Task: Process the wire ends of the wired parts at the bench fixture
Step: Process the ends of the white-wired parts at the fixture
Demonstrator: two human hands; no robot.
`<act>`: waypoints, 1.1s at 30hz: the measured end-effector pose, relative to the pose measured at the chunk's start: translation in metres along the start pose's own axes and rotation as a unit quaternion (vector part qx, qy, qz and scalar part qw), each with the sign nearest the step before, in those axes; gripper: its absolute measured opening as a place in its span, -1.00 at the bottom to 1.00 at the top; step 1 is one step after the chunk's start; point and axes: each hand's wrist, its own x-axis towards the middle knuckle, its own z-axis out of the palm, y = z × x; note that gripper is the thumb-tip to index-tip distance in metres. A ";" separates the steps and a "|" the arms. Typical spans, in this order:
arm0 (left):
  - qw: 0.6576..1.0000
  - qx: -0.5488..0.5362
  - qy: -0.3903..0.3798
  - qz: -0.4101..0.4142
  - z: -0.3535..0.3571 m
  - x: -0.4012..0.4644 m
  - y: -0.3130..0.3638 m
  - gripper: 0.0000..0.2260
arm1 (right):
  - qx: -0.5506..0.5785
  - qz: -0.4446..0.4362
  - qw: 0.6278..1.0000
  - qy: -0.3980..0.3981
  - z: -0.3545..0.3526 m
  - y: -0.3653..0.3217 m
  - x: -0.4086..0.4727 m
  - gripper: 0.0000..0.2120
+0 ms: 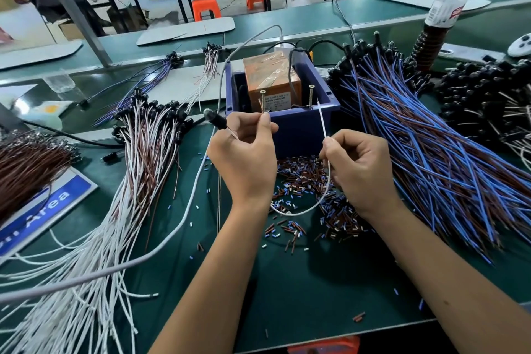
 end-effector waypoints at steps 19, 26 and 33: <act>1.000 0.020 0.000 -0.003 -0.007 0.002 0.005 -0.90 | 0.008 0.020 0.997 -0.075 0.001 0.000 0.001 -0.70; 0.997 -0.054 0.035 0.047 -0.010 -0.001 0.031 -0.91 | 0.009 0.002 0.998 -0.062 -0.001 -0.002 0.000 -0.71; 0.986 -0.130 -0.106 0.005 0.044 0.003 0.087 -0.91 | -0.137 -0.044 0.990 0.008 -0.059 -0.029 0.014 -0.67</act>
